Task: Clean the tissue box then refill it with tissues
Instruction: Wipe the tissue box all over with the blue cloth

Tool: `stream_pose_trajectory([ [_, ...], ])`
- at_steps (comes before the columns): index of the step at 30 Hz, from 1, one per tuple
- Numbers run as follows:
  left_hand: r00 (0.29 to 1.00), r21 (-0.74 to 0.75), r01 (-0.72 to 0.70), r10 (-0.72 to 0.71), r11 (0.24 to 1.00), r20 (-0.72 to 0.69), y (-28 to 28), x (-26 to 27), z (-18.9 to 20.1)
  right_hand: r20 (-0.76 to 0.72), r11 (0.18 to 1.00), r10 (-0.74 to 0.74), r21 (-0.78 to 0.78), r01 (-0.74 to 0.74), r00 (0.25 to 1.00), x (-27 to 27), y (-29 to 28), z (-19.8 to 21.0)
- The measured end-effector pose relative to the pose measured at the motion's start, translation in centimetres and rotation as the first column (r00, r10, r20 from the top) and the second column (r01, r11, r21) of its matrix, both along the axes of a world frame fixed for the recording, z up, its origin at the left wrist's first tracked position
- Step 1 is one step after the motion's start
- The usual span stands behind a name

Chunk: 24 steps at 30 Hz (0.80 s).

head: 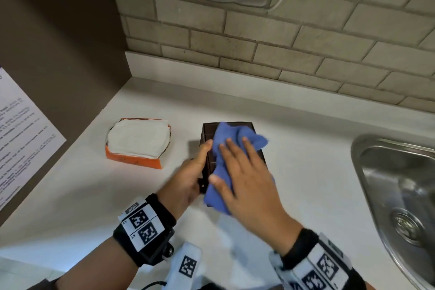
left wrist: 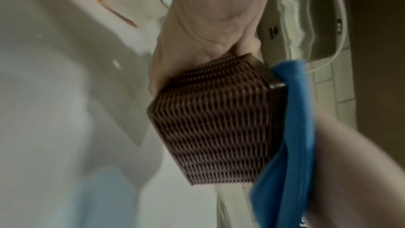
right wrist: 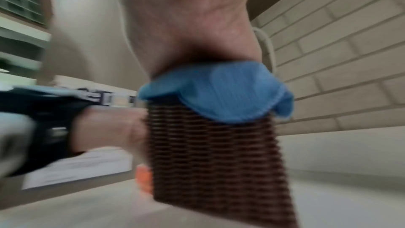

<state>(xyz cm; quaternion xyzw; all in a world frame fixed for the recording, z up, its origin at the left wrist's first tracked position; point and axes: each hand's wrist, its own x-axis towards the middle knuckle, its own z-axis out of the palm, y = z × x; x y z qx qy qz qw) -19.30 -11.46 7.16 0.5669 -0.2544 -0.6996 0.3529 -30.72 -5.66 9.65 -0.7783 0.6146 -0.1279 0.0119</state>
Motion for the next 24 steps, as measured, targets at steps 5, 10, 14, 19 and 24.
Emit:
stream_pose_trajectory([
  [5, 0.998, -0.037, 0.011, -0.009, 0.999, 0.065, 1.0, -0.5, -0.7, -0.028, 0.996, 0.07, 0.049, -0.069, 0.997, -0.8, -1.0, -1.1],
  [10, 0.997, 0.021, 0.066, -0.065, 0.998, -0.033, 0.0, 1.1, -0.5, -0.045, 0.996, -0.076, 0.043, 0.078, 0.996, -2.0, -3.4, -0.9],
  [14, 0.989, -0.005, 0.146, -0.146, 0.989, -0.022, 1.0, 1.1, 1.0, -0.051, 0.998, -0.052, -0.05, 0.049, 0.997, 2.3, 0.4, -0.4],
  [19, 0.986, -0.07, 0.127, -0.134, 0.989, -0.101, 1.3, 0.6, 0.1, 0.027, 0.999, -0.048, 0.02, 0.048, 0.998, 1.2, -1.6, -0.8],
  [24, 0.997, 0.059, 0.069, -0.068, 0.996, -0.021, -0.1, 1.3, -1.3, 0.051, 0.994, -0.103, 0.031, 0.101, 0.993, -1.4, -3.7, -1.1],
])
